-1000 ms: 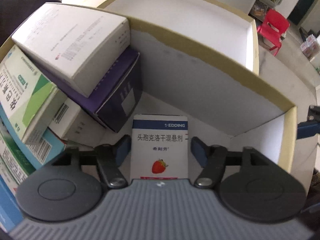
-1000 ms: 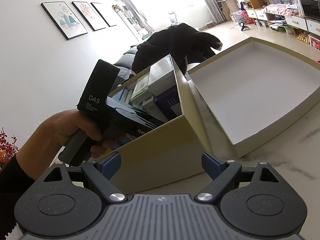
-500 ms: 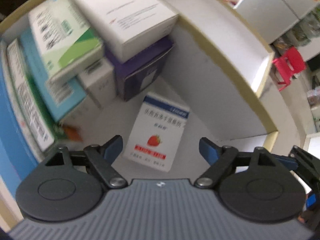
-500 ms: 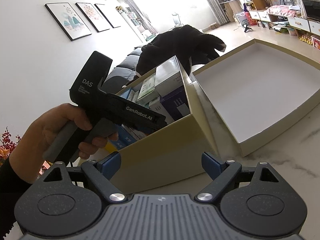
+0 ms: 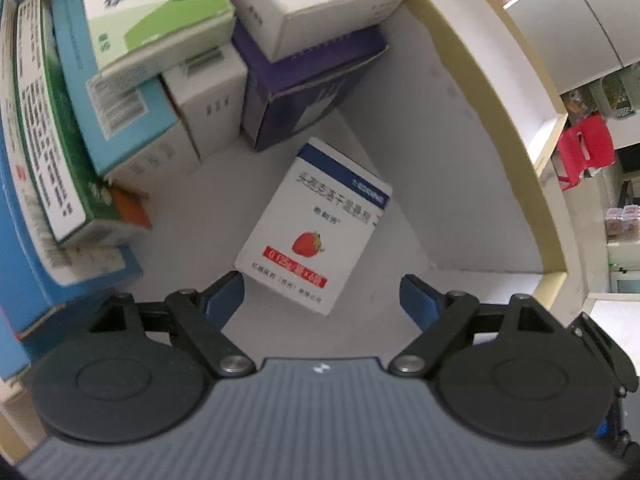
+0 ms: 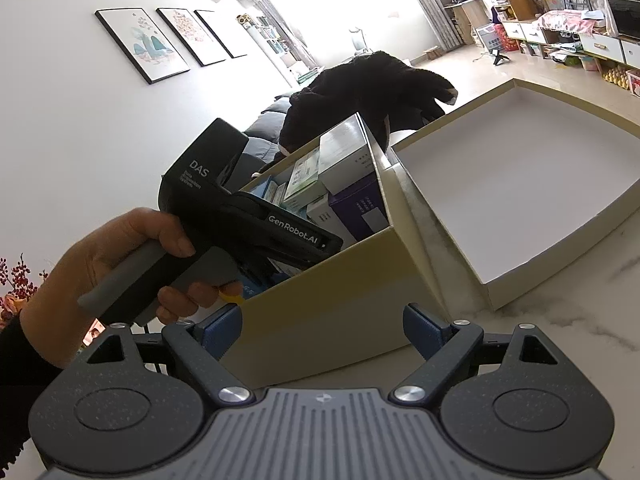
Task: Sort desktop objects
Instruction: 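Lower the box into the deep box and open the left tool, then withdraw the open left tool up out of the deep box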
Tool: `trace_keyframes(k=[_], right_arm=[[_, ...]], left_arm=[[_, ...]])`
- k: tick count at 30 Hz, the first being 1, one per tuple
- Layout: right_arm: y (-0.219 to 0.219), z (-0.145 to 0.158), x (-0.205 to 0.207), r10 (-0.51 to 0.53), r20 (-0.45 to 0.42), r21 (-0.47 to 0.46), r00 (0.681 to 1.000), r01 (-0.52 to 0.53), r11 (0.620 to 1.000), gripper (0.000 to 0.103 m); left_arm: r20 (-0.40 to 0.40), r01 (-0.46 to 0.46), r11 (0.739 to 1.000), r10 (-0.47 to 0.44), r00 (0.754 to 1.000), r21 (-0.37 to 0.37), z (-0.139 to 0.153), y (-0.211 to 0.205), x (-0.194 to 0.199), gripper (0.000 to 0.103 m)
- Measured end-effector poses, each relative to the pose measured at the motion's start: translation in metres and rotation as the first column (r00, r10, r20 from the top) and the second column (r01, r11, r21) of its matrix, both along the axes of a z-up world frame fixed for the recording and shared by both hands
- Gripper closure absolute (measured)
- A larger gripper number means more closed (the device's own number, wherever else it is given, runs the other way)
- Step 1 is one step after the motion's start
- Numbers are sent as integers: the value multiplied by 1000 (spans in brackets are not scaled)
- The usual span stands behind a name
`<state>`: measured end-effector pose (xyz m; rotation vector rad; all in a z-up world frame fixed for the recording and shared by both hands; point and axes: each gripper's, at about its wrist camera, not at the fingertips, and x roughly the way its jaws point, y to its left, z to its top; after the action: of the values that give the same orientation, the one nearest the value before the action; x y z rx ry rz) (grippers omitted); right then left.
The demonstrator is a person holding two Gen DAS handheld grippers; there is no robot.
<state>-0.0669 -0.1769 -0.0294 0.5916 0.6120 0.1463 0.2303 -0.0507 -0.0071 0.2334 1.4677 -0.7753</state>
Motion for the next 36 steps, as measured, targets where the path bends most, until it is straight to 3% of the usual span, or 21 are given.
trace_keyframes(k=[9,15,18,27,30,36], right_arm=[[-3,-3,1,-7,-8,5,1000,7,1000,14],[-3,-6,2,-7,-12,9,1000,7,1000,14],[-2,-6,2,-4,-13,9,1000,5,1000,14],[-2,-5,3,-7,-11,7,1000,7,1000,14],[-2,-5,4,-4,-11,6,1000,4,1000,14],[0,-6,3,-6,-11,7,1000,6,1000,14]], left_arm=[[147,38,997,-27,989,-69,26,-6,2,20],[202,35,997,-20,979,-67,17,-18,-12,20],[194,48,996,-33,980,-74,10,-16,-14,22],[156,172,984,-175,972,37,-8,-28,-32,32],[156,164,985,-171,973,57,-8,-32,-31,41],[146,130,988,-140,979,77,-5,-38,-25,43]])
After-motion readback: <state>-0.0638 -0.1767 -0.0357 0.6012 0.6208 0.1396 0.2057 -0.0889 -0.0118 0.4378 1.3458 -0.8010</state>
